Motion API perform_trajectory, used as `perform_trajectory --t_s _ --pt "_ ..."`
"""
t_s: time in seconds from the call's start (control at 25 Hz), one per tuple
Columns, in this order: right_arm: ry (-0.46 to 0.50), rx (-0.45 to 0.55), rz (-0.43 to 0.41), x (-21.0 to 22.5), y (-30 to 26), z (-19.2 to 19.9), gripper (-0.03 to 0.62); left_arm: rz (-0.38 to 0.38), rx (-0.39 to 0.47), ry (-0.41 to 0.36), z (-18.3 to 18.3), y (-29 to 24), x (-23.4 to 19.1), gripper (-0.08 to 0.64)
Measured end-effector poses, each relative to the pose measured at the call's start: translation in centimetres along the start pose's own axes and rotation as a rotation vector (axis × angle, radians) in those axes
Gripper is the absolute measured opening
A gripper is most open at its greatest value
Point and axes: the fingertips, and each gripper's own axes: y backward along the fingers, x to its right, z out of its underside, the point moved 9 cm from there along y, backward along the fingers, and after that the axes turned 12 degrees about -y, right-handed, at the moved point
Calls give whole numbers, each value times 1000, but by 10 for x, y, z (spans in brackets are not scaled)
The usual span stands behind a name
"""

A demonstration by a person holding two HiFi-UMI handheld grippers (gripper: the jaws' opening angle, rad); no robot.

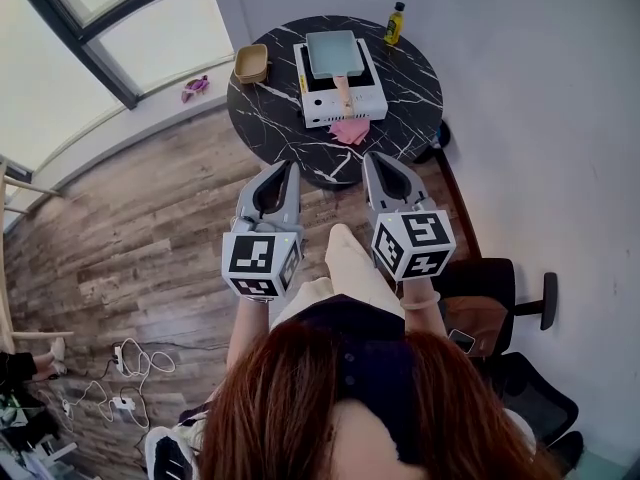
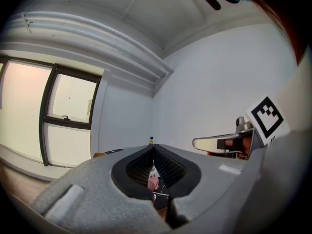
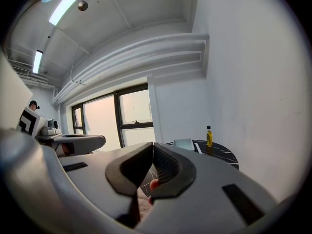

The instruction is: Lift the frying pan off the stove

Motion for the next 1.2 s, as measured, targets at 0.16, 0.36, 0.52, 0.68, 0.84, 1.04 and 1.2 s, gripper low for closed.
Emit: perform_trajectory --t_s 0.16,0.36,0.52,0.68,0.84,1.04,1.2 --pt "2 -9 -1 8 -17 -6 15 0 -5 -3 -2 -17 -7 12" --pt "-14 -20 -2 24 -47 -10 17 0 -13 -4 2 -47 -20 12" --pt "-16 -34 -2 37 -67 -14 17 -2 -19 -7 2 -69 -27 12" --pt "-16 -45 -5 49 -85 -20 18 3 -27 -12 0 -89 -30 12" --pt "-22 -59 -7 59 -103 -25 21 3 -28 -23 0 -107 -38 12" --pt "-26 -86 -11 72 -127 -27 26 7 -43 -27 3 -129 -44 12" --pt "-33 -105 -13 87 -154 -26 29 8 -58 -23 12 -154 -52 12"
